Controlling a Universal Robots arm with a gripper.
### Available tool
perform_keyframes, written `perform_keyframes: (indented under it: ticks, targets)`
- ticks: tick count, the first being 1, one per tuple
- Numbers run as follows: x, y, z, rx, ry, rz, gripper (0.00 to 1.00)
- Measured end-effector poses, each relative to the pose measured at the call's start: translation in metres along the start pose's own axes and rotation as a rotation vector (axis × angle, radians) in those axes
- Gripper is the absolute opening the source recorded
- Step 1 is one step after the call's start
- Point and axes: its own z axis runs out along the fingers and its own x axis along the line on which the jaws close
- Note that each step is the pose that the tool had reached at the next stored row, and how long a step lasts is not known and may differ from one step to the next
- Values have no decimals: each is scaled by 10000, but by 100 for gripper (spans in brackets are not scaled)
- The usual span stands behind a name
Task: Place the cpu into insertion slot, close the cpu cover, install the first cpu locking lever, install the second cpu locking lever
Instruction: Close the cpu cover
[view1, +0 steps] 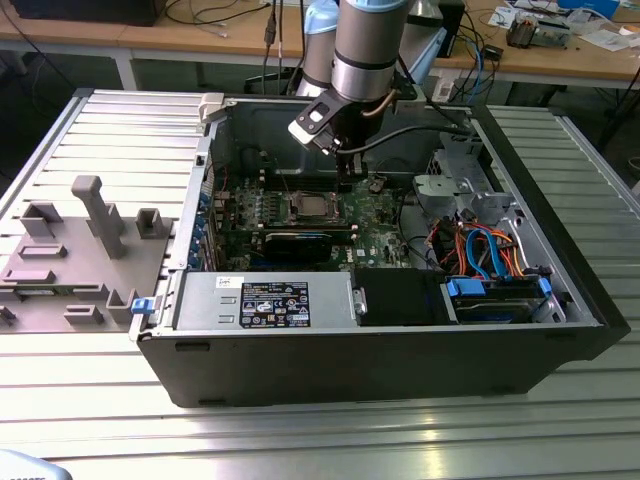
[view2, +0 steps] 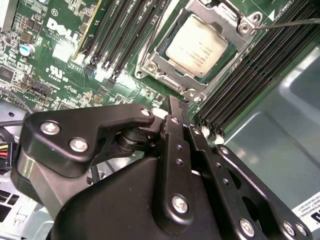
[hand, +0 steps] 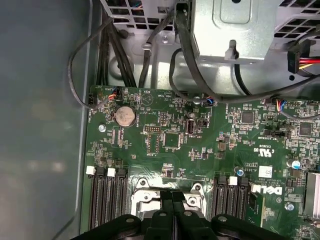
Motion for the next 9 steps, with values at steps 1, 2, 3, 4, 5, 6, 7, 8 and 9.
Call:
perform_keyframes:
  ticks: [1, 2, 3, 4, 5, 6, 7, 8, 9]
  targets:
    - [0, -19, 23, 2, -2, 0, 11]
    - [1, -19, 31, 102, 0, 2, 11]
    - [0, -20, 32, 183, -13, 6, 11]
    - [0, -26, 32, 184, -15, 9, 11]
    - [1, -32, 32, 184, -16, 7, 11]
    - [2, -39, 34, 183, -13, 6, 11]
    - [2, -47, 35, 183, -13, 6, 11]
    - [3, -53, 36, 183, -13, 6, 11]
    - [3, -59, 37, 182, -13, 6, 11]
